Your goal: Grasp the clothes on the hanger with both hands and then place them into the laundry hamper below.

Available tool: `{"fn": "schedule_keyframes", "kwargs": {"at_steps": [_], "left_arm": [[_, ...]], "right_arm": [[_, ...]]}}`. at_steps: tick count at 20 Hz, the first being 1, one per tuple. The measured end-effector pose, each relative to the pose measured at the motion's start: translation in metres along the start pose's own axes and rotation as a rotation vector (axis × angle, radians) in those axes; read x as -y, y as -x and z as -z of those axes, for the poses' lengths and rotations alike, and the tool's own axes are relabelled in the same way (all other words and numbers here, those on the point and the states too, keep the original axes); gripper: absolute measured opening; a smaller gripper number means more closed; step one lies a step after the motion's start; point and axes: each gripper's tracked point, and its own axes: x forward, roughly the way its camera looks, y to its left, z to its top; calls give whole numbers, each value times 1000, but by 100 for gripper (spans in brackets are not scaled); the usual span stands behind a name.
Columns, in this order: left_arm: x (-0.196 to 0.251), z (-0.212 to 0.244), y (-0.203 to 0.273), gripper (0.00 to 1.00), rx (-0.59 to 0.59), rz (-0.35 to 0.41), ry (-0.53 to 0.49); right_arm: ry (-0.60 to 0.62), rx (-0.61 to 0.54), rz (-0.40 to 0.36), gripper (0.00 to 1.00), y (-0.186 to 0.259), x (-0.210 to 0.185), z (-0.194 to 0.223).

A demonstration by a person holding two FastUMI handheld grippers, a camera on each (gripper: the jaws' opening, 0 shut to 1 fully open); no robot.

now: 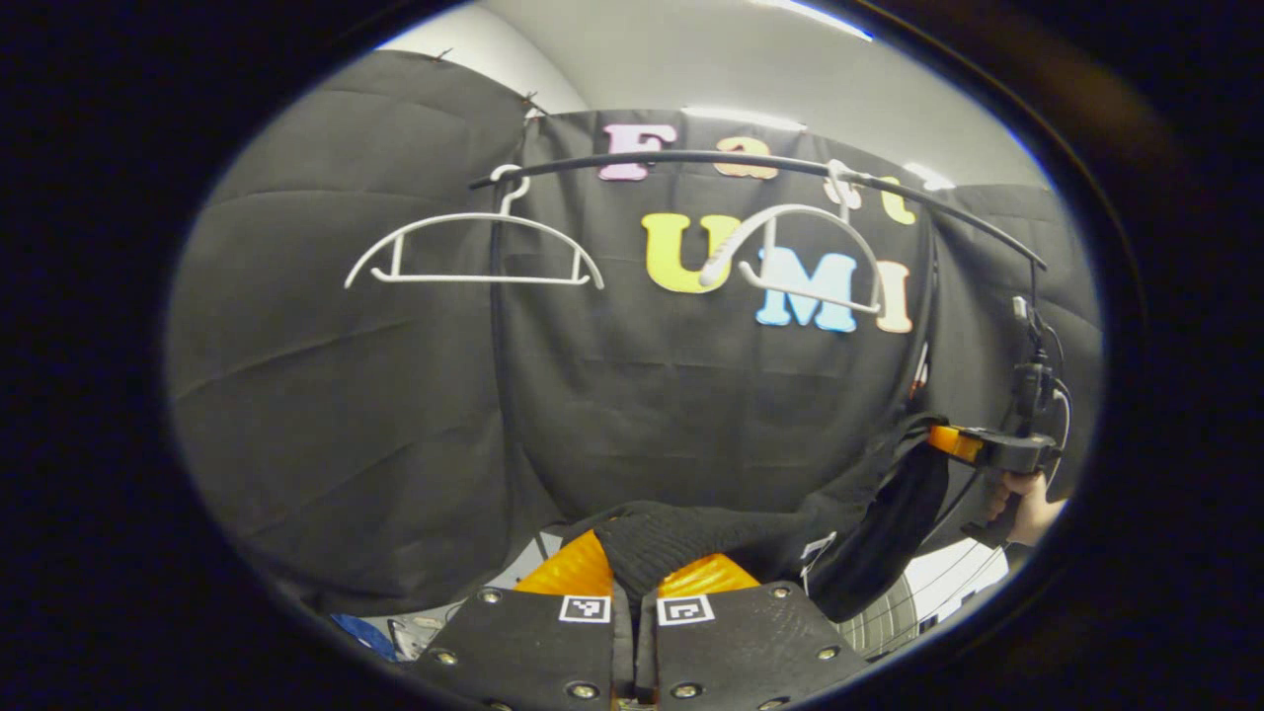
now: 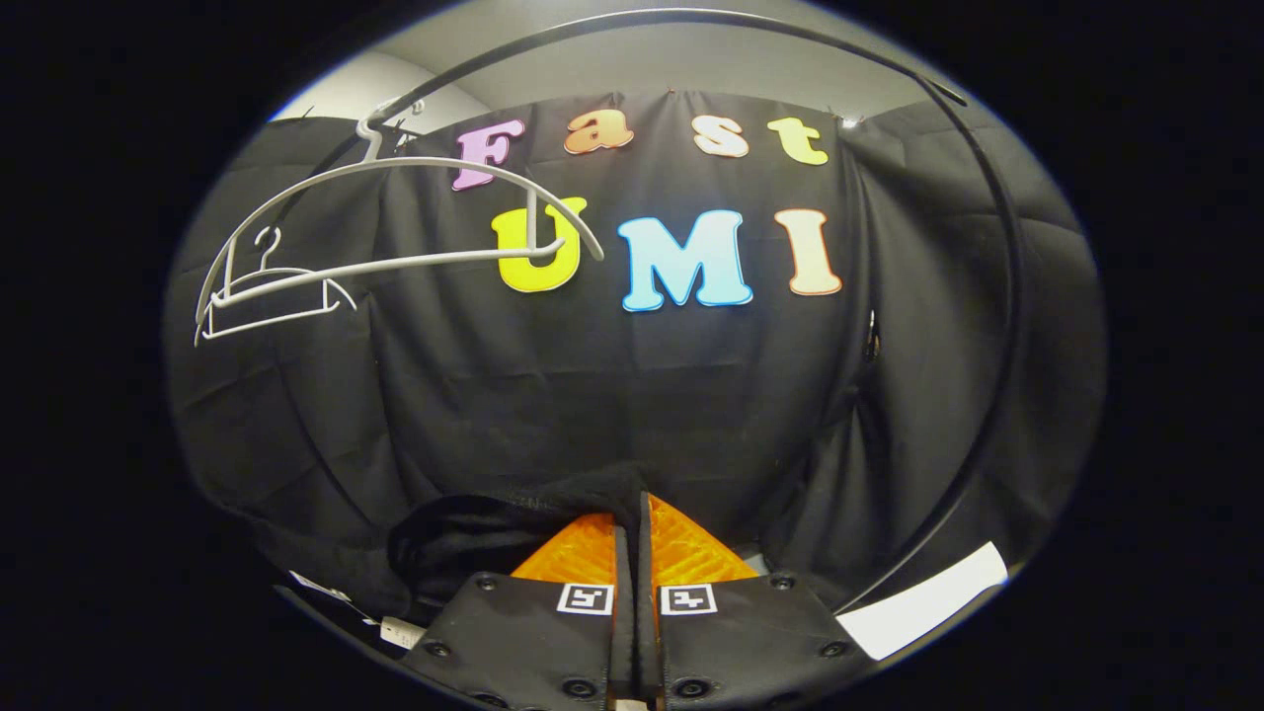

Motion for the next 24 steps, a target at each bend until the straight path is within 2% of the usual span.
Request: {"fn": "schedule_keyframes", "kwargs": {"at_steps": [3, 6, 7, 11, 13, 17, 20, 24], "left_arm": [[7, 20, -13, 1, -21, 61, -6], [18, 40, -20, 2, -52, 105, -8], [20, 46, -21, 4, -62, 117, -9], [41, 64, -32, 2, -110, 143, -24], [52, 74, -38, 3, -130, 156, -31], [74, 99, -46, 3, -142, 187, -91], [88, 126, -57, 3, -181, 221, -103], [102, 164, -78, 3, -231, 243, -109]], "right_arm": [[-2, 1, 33, 4, 24, 7, 5], [-15, -22, 59, 3, 44, 15, 21], [-26, -40, 62, 0, 51, 17, 32], [-24, -132, 72, 0, 64, 32, 69], [-37, -164, 80, 4, 71, 38, 86], [-80, -256, 86, 4, 71, 43, 130], [-89, -332, 111, 4, 68, 54, 164], [-115, -395, 116, 4, 59, 55, 189]]}}
